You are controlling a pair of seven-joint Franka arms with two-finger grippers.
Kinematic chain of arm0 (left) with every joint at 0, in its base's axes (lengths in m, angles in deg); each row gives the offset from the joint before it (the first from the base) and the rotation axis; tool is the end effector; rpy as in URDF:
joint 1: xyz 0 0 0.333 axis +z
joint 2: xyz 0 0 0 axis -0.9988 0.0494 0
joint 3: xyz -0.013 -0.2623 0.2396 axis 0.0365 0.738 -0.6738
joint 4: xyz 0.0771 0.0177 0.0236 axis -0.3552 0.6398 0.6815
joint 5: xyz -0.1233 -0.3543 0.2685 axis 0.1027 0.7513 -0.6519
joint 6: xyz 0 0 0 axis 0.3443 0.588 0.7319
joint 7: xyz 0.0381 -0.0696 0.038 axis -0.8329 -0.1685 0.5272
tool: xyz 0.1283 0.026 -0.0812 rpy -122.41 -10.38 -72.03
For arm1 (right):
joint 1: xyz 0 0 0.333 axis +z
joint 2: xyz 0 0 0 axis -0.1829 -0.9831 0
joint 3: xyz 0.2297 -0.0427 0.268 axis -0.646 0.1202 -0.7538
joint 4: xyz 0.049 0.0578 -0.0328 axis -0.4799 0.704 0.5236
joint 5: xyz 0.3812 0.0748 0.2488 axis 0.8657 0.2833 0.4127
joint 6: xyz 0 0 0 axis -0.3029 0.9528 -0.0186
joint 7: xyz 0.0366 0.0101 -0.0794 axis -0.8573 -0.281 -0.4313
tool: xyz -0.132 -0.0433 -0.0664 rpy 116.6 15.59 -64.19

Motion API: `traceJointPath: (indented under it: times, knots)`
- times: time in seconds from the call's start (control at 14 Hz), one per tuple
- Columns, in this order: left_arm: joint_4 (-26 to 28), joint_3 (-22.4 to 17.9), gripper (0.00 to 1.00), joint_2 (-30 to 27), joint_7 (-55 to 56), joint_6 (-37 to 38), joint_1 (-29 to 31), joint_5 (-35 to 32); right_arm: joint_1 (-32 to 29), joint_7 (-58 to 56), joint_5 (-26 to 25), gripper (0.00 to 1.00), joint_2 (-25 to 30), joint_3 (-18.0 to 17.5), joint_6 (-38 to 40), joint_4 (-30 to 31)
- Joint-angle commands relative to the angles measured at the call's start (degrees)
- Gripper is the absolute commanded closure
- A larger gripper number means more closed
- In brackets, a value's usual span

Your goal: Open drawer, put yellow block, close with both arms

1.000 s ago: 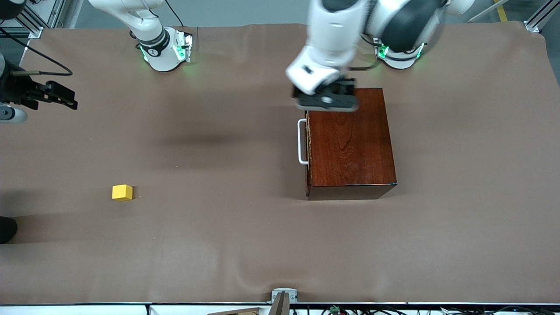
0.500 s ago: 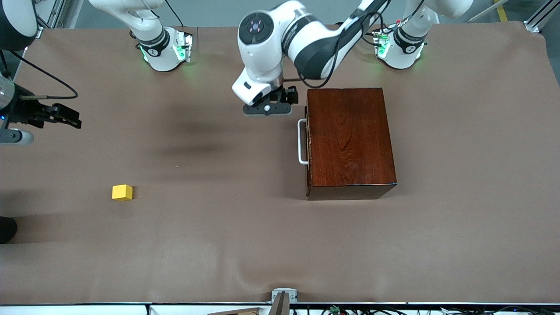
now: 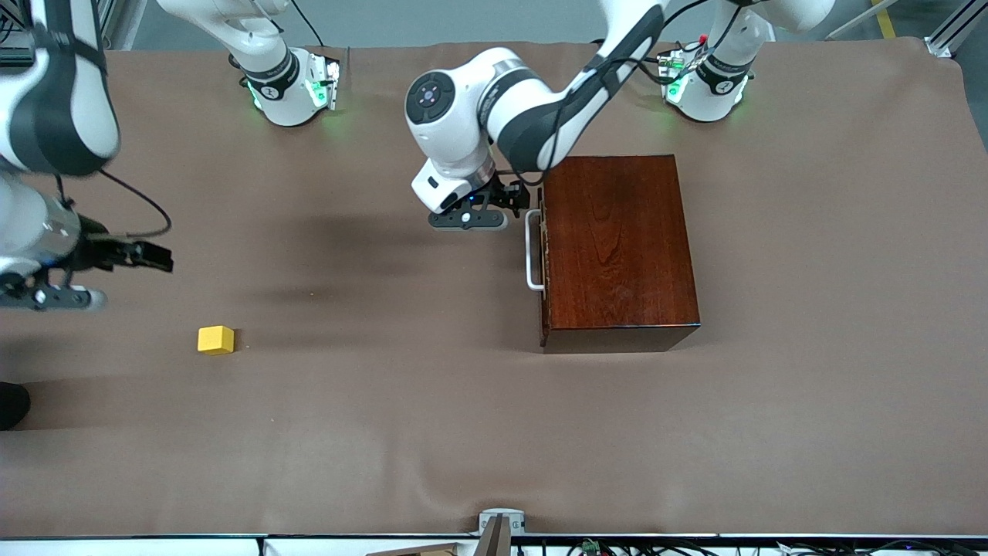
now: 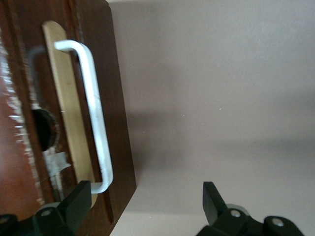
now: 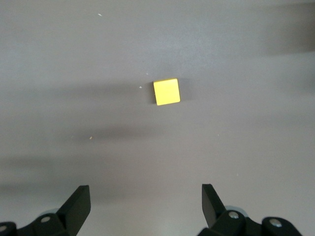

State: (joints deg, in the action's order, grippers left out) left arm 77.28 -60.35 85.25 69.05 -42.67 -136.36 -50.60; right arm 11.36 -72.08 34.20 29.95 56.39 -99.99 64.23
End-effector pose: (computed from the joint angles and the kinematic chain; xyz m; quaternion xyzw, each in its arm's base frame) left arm 0.4748 -0.6330 0.3140 -0.9922 0.0586 0.0270 0.1063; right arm 0.6726 -0.0351 0.4355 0.9975 -0.0140 -0.0654 0.0215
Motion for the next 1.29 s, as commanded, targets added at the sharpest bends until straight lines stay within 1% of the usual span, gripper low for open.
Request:
traceJointPath:
  times: [0.0,0.14,0.29,0.43,0.79,1.0,1.21]
  knots:
    - [-1.49,-0.33,0.0,2.28,-1.89,1.43,-0.73,-1.82,-0.9,0.07,0.38,0.0,-0.38,-0.49,-4.28,3.32]
    - [-1.23,-0.68,0.0,2.64,-2.16,2.31,-0.64,-1.91,-1.78,-0.02,0.38,0.0,-0.91,-0.49,-8.76,5.78]
    - [-1.14,-0.68,0.0,3.16,-2.24,2.75,-0.38,-4.61,-2.13,-0.28,0.38,0.0,-2.22,-0.49,-13.51,8.07]
    - [-1.05,-0.68,0.0,4.65,-2.25,3.63,-0.38,-7.26,-2.57,-0.37,0.29,0.0,-3.89,-0.49,-14.67,8.08]
    - [-1.14,-1.12,0.0,5.8,-1.54,3.46,1.2,-7.27,-2.75,-0.46,0.29,0.0,-7.58,-0.49,-19.23,8.08]
    - [-1.4,-1.12,0.0,5.71,-0.23,2.84,1.21,-6.74,-3.18,-0.55,0.29,0.0,-11.09,-0.49,-24.15,7.99]
    - [-1.4,-1.03,0.0,5.8,2.06,-1.37,0.77,-6.57,-3.8,-0.72,0.2,0.0,-13.3,-0.49,-26.53,7.55]
